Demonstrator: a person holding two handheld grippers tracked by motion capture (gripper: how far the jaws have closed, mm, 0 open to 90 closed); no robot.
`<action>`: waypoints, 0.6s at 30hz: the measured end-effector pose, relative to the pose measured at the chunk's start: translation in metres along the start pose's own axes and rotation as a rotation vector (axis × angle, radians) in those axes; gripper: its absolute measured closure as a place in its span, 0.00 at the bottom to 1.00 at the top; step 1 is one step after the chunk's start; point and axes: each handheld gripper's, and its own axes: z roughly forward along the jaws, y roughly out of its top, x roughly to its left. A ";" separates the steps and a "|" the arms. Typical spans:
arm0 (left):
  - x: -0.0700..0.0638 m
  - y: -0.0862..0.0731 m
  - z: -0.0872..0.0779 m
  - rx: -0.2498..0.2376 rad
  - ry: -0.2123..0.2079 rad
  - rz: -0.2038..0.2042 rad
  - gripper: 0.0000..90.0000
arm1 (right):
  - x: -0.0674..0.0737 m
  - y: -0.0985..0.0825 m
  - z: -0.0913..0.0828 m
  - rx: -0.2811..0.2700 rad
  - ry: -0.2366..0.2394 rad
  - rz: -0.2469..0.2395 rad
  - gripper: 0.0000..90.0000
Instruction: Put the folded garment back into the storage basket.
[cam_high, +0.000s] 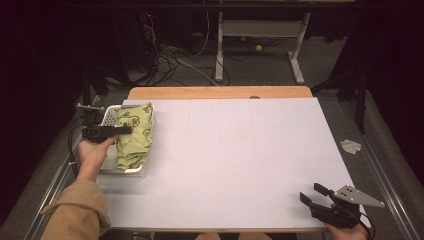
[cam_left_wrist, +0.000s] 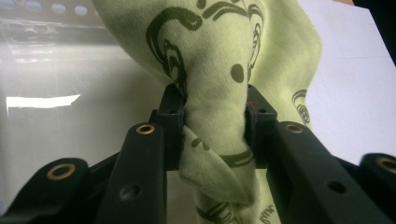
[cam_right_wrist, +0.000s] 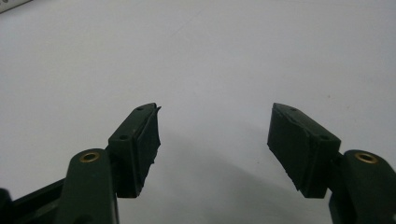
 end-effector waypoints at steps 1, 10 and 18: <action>0.000 0.000 0.000 0.002 0.001 0.001 0.71 | 0.000 0.000 0.000 0.000 0.000 0.000 0.39; 0.004 0.000 0.003 0.011 -0.003 -0.012 0.71 | 0.000 0.000 0.000 0.000 0.001 0.000 0.39; 0.009 0.000 0.005 0.013 0.004 -0.031 0.71 | 0.000 0.000 0.000 0.001 0.001 0.001 0.39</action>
